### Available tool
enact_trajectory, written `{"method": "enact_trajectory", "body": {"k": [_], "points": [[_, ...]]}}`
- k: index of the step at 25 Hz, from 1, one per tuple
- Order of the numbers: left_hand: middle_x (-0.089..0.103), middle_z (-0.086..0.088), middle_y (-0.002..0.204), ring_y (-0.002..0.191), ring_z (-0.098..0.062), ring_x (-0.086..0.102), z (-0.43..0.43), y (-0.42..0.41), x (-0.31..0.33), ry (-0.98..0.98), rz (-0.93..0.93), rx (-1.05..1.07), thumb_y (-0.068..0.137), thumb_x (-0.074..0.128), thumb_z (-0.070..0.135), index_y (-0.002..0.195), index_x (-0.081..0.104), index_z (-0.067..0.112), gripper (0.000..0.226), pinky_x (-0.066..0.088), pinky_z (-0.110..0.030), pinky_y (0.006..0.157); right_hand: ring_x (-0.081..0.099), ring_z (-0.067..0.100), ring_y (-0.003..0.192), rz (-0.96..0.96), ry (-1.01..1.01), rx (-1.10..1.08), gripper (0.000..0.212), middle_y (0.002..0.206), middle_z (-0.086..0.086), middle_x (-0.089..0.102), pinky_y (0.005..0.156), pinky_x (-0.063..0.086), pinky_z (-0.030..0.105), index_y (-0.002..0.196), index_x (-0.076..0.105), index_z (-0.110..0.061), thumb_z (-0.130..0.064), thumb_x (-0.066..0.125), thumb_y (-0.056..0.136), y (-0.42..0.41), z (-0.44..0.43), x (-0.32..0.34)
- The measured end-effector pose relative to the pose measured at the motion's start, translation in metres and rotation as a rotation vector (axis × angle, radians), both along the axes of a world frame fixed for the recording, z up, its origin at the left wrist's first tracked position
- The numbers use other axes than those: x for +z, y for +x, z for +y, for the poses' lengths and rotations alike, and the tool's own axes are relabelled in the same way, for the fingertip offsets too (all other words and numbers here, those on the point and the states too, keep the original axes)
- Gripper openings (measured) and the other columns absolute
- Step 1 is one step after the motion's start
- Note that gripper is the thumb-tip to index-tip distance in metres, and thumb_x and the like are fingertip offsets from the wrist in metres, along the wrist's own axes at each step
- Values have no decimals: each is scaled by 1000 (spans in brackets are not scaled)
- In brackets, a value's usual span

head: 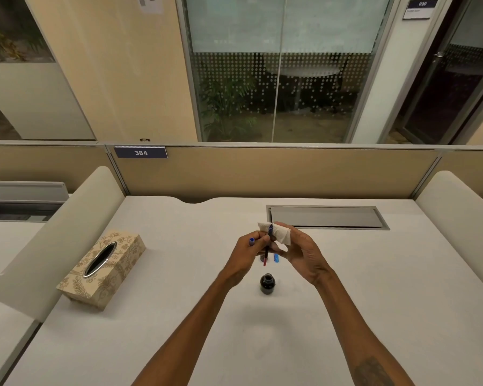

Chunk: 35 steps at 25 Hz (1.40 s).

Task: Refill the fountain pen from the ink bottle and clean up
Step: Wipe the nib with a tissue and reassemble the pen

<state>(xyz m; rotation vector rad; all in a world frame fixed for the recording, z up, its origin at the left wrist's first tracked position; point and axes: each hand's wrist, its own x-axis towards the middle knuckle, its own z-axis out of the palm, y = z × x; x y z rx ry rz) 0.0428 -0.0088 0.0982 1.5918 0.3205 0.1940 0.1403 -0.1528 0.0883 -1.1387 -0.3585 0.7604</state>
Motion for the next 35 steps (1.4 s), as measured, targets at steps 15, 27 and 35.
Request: {"method": "enact_trajectory", "body": {"k": [15, 27, 35], "points": [[74, -16, 108, 98, -20, 73, -6, 10, 10, 56, -3, -30, 101, 50, 28, 118, 65, 8, 30, 52, -14, 84, 58, 23, 124, -200, -76, 55, 42, 131, 4, 66, 98, 50, 36, 124, 68, -18, -45, 54, 93, 4, 8, 8], [74, -17, 111, 104, -26, 72, -7, 16, 16, 152, -3, 11, 100, 51, 27, 125, 64, 4, 36, 50, -37, 104, 56, 16, 127, -328, -135, -125, 41, 129, -6, 66, 106, 39, 25, 118, 71, -14, -42, 56, 92, 2, 16, 12], [78, -11, 97, 90, -20, 75, -18, 17, 15, 156, 1, 254, 92, 65, 31, 109, 73, 10, 28, 58, -35, 92, 35, 19, 143, -352, -208, -284, 18, 144, -11, 49, 84, 45, 4, 104, 73, -35, -33, 62, 91, -10, 27, 20]]}}
